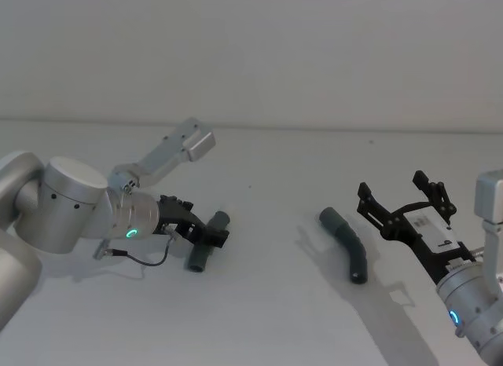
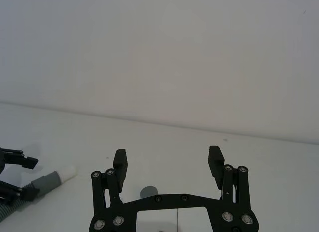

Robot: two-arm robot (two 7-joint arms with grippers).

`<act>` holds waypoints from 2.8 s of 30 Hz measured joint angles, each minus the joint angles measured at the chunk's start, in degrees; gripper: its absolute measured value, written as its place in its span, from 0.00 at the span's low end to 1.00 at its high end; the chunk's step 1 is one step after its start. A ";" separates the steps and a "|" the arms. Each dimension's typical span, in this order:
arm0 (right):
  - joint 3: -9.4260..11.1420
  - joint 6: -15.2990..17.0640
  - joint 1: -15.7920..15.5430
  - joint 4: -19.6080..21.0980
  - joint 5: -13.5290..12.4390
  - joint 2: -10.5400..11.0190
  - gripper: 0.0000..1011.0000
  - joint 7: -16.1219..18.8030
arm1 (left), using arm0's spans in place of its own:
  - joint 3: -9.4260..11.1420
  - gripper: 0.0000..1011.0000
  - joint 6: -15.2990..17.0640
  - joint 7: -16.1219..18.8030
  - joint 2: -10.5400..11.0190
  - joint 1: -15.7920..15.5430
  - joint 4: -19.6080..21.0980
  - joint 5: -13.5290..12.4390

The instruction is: Use both hands to pick up one end of the pipe from the table, align the ends, and insert them.

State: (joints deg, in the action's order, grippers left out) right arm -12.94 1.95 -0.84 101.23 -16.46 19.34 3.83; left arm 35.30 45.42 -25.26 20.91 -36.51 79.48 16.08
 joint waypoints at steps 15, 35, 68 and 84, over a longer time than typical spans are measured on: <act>0.00 0.00 0.00 0.00 0.00 0.00 0.99 0.00 | -0.08 0.99 1.41 -0.84 -0.43 -0.29 -0.92 -0.38; 0.00 0.00 0.00 0.00 0.00 0.00 0.99 0.00 | -0.52 0.64 1.80 -1.38 -0.75 -0.13 -1.11 -0.93; -0.11 20.13 7.77 1.60 -6.00 8.31 0.99 11.83 | -0.67 0.33 1.65 -1.46 -0.81 -0.03 -0.99 -1.18; -5.94 34.36 16.43 -1.95 -6.32 12.83 0.99 17.28 | -0.67 0.33 1.65 -1.46 -0.81 -0.03 -0.99 -1.17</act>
State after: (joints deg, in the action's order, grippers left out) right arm -18.88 36.31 15.59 99.28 -22.78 32.16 21.11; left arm 34.63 47.08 -26.72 20.10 -36.54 78.49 14.91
